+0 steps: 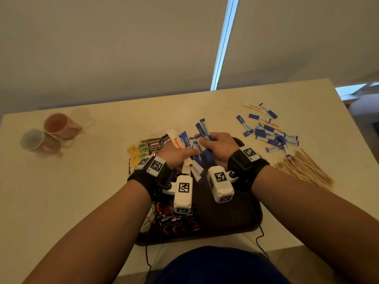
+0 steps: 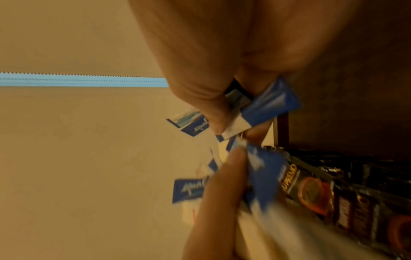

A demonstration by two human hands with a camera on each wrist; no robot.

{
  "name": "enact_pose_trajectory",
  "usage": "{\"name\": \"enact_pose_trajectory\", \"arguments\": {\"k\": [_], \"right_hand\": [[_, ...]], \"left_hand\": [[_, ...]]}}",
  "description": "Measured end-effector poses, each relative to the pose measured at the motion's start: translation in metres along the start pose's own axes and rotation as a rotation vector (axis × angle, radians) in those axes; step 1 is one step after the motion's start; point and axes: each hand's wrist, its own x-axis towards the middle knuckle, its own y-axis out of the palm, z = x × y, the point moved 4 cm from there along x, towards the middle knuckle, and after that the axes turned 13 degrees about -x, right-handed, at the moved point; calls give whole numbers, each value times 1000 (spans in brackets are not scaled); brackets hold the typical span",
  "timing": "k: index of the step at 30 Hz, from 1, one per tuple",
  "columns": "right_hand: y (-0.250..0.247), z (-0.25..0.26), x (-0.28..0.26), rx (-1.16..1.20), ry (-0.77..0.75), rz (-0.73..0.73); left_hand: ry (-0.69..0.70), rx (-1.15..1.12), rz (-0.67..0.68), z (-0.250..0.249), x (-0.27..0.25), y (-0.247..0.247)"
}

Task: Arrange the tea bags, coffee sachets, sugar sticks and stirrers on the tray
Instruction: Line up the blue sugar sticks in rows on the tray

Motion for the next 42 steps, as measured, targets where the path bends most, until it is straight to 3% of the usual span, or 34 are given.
{"name": "enact_pose_trajectory", "arguments": {"k": [3,9,14,18,23,34,38,42], "right_hand": [[-14,-1,5,39,13,-43],[-35,-24,27,-139,64,-72],[-35,-46,48,-503,156,-45],[-31,-53,58,-598,216,-6],[-37,-41,65,-788,130,-127],[-60,-44,60,-781,120,-194],[-58,-45,55,-861,43,-193],[-40,-54,56,-1163,-48,-74]], "left_hand": [[-12,3,-28,4,0,-6],[2,-121,-140,10,1,-22],[-7,-174,-168,16,1,-34],[-1,-195,-197,19,1,-40],[-11,-200,-189,22,5,-44],[-7,-188,-146,20,5,-33],[-5,-182,-146,20,2,-33],[-21,-208,-172,20,-3,-32]]}}
